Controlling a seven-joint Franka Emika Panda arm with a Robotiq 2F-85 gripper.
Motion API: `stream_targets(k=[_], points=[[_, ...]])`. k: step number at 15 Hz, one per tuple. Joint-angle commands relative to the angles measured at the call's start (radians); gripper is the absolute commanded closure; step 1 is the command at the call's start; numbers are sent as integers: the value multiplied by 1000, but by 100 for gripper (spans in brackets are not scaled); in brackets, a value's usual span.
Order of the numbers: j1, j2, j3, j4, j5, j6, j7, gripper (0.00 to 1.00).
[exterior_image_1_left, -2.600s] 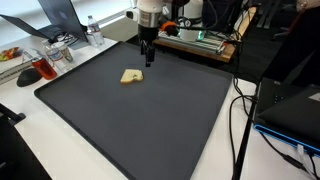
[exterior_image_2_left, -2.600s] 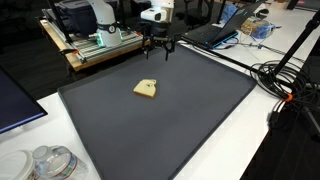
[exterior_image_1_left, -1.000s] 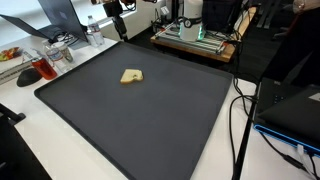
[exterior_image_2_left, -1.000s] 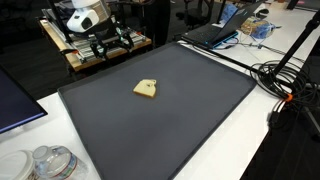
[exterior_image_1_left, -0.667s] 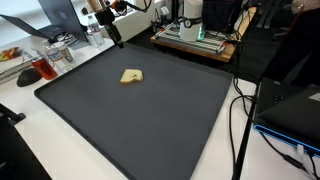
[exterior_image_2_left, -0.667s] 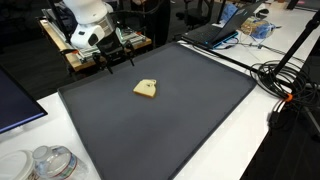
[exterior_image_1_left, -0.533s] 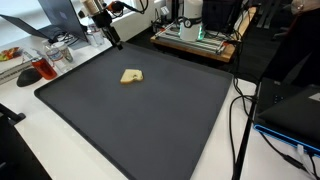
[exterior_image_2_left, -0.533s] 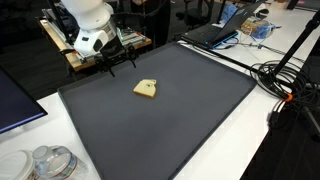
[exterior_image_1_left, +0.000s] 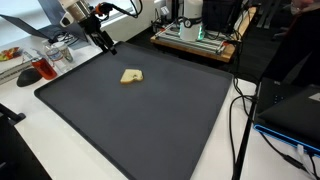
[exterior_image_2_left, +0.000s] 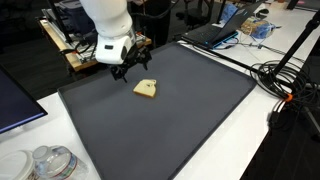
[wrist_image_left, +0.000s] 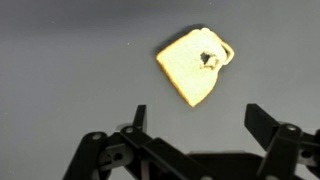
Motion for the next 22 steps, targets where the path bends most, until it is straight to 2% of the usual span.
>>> stream_targets(k=[1, 4, 9, 19, 22], points=[[4, 100, 25, 163, -76, -71, 42, 0], [26, 145, 38, 235, -127, -85, 88, 0], [113, 207, 38, 320, -218, -102, 267, 0], [349, 329, 2, 455, -444, -244, 703, 0], [412, 348, -15, 464, -499, -266, 840, 0]])
